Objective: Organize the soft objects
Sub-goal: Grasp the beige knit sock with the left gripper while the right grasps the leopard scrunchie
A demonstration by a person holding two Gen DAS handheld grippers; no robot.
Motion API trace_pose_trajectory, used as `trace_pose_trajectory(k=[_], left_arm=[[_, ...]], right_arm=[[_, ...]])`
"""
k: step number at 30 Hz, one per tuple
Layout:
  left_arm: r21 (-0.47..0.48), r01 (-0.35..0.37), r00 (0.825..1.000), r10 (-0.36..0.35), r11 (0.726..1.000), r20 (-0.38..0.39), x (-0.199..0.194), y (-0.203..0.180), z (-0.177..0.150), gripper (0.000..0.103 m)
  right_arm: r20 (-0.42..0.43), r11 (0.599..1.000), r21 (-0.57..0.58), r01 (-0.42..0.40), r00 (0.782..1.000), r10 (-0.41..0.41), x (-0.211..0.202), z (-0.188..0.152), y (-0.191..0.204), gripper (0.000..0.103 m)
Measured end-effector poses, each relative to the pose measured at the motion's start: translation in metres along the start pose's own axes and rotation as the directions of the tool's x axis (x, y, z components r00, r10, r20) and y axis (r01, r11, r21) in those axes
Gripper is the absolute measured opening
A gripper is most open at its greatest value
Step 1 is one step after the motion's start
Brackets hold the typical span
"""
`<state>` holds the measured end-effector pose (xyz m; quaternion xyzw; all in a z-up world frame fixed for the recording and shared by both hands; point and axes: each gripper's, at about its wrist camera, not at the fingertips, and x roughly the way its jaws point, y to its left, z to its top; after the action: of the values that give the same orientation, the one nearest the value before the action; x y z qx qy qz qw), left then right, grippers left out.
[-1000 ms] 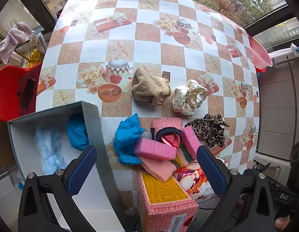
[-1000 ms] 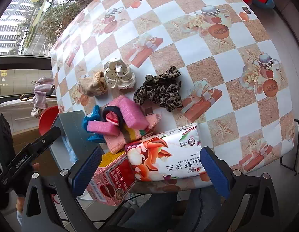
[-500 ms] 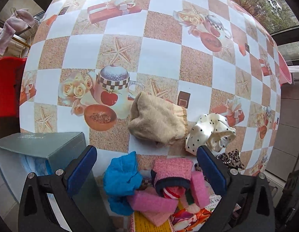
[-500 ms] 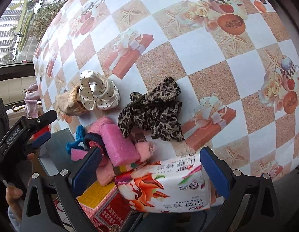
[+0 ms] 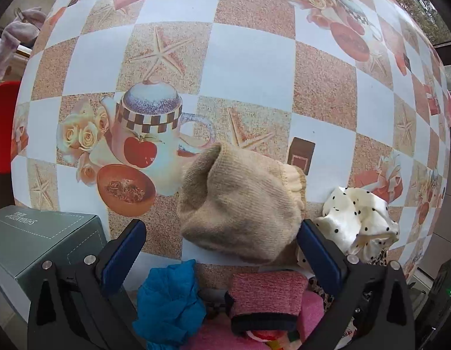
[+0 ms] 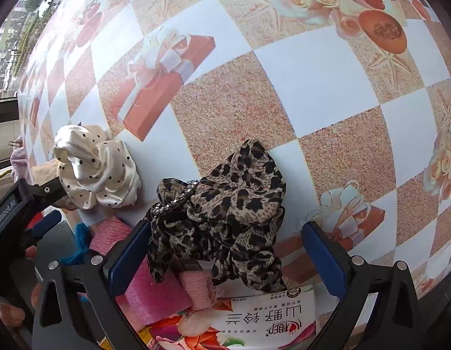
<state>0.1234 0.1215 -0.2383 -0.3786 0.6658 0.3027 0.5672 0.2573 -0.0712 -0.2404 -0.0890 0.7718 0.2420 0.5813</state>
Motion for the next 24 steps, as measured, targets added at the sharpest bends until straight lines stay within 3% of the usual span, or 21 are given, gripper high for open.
trace_pose_trajectory(k=[8, 12, 14, 18, 22, 24], left_arm=[[-0.001, -0.023, 1.000, 0.023, 1.000, -0.018, 0.021, 0.001, -0.004, 0.103], [0.009, -0.025, 1.000, 0.025, 1.000, -0.010, 0.024, 0.000, -0.007, 0.103], [0.007, -0.025, 0.999, 0.025, 1.000, -0.034, 0.025, -0.001, -0.004, 0.103], [-0.005, -0.037, 0.997, 0.037, 0.999, -0.064, 0.024, -0.005, 0.012, 0.103], [0.059, -0.064, 0.998, 0.064, 0.996, 0.016, 0.014, -0.014, 0.025, 0.090], [0.087, -0.046, 0.999, 0.043, 0.995, 0.032, 0.009, -0.019, 0.026, 0.074]], right_arm=[[-0.006, 0.979, -0.133, 0.152, 0.988, -0.154, 0.011, -0.005, 0.024, 0.103], [0.005, 0.979, -0.110, 0.169, 0.985, -0.170, 0.011, -0.005, 0.024, 0.103], [-0.006, 0.970, -0.095, 0.226, 0.974, -0.227, 0.018, 0.000, 0.026, 0.103], [0.003, 0.971, -0.091, 0.221, 0.975, -0.222, 0.018, 0.003, 0.025, 0.103], [-0.012, 0.966, -0.134, 0.220, 0.975, -0.223, 0.018, -0.001, 0.022, 0.103], [0.006, 0.968, -0.138, 0.211, 0.977, -0.213, 0.018, -0.009, 0.025, 0.098]])
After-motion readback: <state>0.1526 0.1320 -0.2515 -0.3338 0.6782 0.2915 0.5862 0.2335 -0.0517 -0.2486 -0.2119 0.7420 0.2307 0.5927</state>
